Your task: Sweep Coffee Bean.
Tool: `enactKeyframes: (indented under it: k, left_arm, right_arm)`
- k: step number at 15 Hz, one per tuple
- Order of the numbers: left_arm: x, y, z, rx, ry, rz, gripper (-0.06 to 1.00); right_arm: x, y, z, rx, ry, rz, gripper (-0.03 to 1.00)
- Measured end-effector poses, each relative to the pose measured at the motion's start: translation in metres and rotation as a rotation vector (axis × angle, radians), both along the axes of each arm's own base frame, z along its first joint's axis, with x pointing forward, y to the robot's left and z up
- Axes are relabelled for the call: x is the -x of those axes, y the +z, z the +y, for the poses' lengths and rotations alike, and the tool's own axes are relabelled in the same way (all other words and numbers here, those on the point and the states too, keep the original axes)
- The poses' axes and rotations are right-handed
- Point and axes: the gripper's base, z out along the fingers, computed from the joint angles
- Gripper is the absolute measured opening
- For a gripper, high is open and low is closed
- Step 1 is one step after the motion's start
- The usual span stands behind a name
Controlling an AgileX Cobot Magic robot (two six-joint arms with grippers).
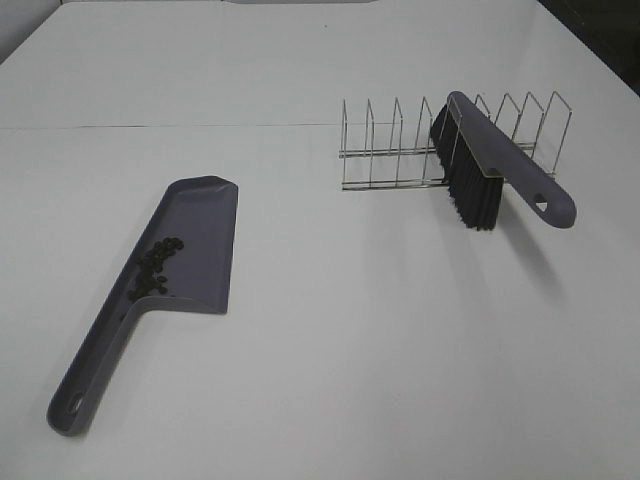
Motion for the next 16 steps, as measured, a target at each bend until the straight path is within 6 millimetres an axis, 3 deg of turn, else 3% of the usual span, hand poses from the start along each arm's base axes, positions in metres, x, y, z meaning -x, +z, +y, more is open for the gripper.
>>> enactKeyframes:
  k: [16]
  left_arm:
    - [0.0,0.0001,-0.0007,0.007,-0.005,-0.001,0.7]
  right_arm:
    - [0.0006,0.0,0.0003,-0.004,0.002,-0.004,0.59]
